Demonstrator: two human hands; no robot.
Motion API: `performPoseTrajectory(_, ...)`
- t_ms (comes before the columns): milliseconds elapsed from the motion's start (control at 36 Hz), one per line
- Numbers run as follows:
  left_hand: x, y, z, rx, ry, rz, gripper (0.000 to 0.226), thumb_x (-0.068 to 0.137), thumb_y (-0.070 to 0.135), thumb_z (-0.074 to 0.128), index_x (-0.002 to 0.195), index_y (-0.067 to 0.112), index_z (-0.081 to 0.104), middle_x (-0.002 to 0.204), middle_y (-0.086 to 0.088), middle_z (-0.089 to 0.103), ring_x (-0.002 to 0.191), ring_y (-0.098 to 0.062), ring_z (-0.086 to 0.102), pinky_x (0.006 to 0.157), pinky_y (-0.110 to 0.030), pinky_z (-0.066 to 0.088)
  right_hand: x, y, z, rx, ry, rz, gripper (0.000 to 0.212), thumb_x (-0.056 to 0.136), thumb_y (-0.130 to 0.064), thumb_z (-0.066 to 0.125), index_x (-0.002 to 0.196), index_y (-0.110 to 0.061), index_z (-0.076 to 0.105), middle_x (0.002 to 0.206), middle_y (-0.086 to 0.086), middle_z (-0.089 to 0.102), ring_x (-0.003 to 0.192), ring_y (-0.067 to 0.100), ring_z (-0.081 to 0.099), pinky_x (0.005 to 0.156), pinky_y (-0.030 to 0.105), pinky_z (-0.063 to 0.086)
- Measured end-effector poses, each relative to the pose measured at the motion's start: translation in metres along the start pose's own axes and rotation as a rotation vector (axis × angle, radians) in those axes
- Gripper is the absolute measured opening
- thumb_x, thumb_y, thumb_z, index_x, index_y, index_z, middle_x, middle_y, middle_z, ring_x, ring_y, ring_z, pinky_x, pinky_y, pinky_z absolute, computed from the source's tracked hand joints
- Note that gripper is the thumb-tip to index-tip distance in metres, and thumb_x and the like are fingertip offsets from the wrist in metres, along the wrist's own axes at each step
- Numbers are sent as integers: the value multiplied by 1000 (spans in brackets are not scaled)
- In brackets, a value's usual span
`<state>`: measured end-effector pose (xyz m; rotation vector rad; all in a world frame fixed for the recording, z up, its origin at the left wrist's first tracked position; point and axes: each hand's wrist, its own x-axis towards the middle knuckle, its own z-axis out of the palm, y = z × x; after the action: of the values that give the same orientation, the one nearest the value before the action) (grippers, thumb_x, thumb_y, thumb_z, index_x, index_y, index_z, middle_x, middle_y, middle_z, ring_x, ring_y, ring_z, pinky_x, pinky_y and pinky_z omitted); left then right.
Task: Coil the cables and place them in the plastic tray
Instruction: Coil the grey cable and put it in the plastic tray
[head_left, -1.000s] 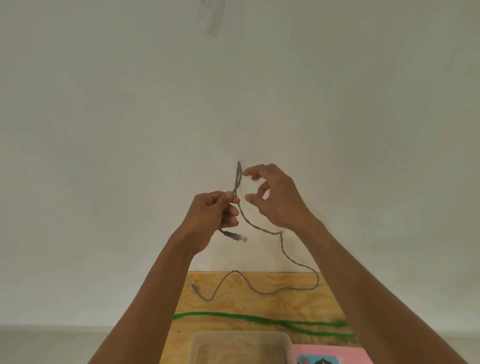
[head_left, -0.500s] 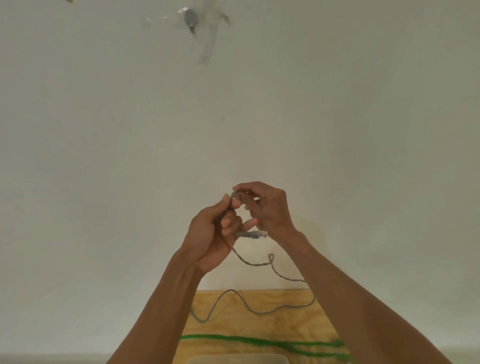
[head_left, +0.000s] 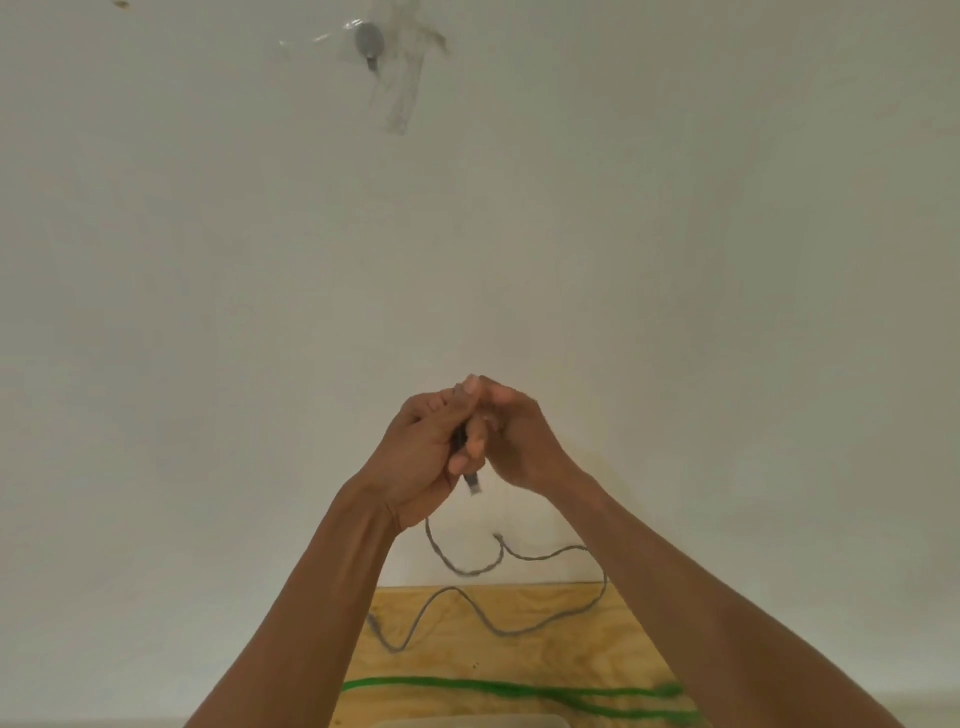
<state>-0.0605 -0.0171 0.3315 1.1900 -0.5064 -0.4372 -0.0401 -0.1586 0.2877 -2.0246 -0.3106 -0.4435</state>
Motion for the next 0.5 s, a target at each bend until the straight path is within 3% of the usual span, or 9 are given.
performPoseTrajectory(56,6,4,2,-1,51,20,50,96,35,51,89,-11,66,56,-2,61,48,-13,34,52,-22,37,-6,1,5,54,-61,48,38,91,6,46,92,-26,65,72,-19,57,66,-10,57,70,15,44)
performPoseTrajectory(139,13,7,0,-14,72,-2,49,99,37,48,107,-7,68,51,-1,52,51,-14,37,57,-27,38,-18,4,10,155,-71,64,60,91,12,39,70,-37,65,67,-13,64,64,8,61,65,30,50)
performPoseTrajectory(194,18,8,-3,-34,37,-9,45,104,33,44,117,-4,66,58,-5,51,56,-16,41,58,-30,40,-24,6,11,159,-78,122,52,101,0,41,68,-36,62,64,-10,64,59,11,60,61,32,51)
performPoseTrajectory(278,26,11,-5,4,17,21,38,106,26,41,124,1,63,73,-7,63,60,-17,48,55,-29,45,-34,7,13,183,-108,160,31,104,-24,47,76,-20,58,64,-7,62,54,16,52,57,30,47)
performPoseTrajectory(389,37,12,-6,121,78,66,35,107,21,41,118,0,66,91,-13,75,69,-16,65,63,-26,51,-39,6,11,174,-126,167,30,104,-30,47,83,-14,60,63,-3,59,50,12,47,50,30,47)
performPoseTrajectory(444,41,9,-7,111,89,82,34,107,18,40,116,-3,65,95,-15,76,78,-20,73,74,-27,57,-39,6,9,147,-124,172,29,104,-31,47,98,-10,65,61,-8,57,49,13,48,48,30,48)
performPoseTrajectory(500,44,8,-7,128,96,108,32,106,16,40,114,-4,64,97,-16,77,86,-24,75,83,-29,58,-40,8,7,147,-125,196,29,103,-34,47,119,-19,66,60,-10,56,52,16,47,45,30,49)
